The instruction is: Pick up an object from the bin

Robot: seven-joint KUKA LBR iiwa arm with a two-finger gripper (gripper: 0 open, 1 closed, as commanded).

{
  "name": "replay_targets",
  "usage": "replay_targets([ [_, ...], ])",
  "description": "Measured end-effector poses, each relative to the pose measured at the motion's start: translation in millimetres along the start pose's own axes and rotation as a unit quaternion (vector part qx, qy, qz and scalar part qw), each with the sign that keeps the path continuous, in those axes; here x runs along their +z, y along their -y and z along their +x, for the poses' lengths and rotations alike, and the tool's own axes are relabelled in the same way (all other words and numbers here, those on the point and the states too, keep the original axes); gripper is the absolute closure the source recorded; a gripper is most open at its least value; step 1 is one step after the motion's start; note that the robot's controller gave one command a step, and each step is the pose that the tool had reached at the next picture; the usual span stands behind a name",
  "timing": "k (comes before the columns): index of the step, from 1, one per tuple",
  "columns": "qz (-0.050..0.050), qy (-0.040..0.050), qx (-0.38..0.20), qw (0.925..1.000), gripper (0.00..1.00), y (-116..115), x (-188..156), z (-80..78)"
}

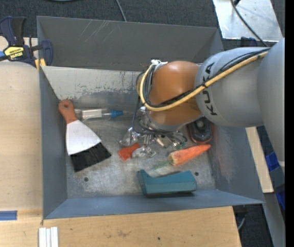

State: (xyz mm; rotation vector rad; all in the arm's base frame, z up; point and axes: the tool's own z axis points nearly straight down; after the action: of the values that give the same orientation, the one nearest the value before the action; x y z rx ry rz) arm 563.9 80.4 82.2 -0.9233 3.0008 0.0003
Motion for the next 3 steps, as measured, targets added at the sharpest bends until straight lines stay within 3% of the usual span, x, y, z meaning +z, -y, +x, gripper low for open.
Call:
replay_targets([
  [2, -0.001, -0.0022, 0.000, 1.0000, 1.00, -1, -5, 1.4],
  [3, -0.002, -0.0040, 0.000, 1.0000, 1.00, -1, -25, 2.3],
])
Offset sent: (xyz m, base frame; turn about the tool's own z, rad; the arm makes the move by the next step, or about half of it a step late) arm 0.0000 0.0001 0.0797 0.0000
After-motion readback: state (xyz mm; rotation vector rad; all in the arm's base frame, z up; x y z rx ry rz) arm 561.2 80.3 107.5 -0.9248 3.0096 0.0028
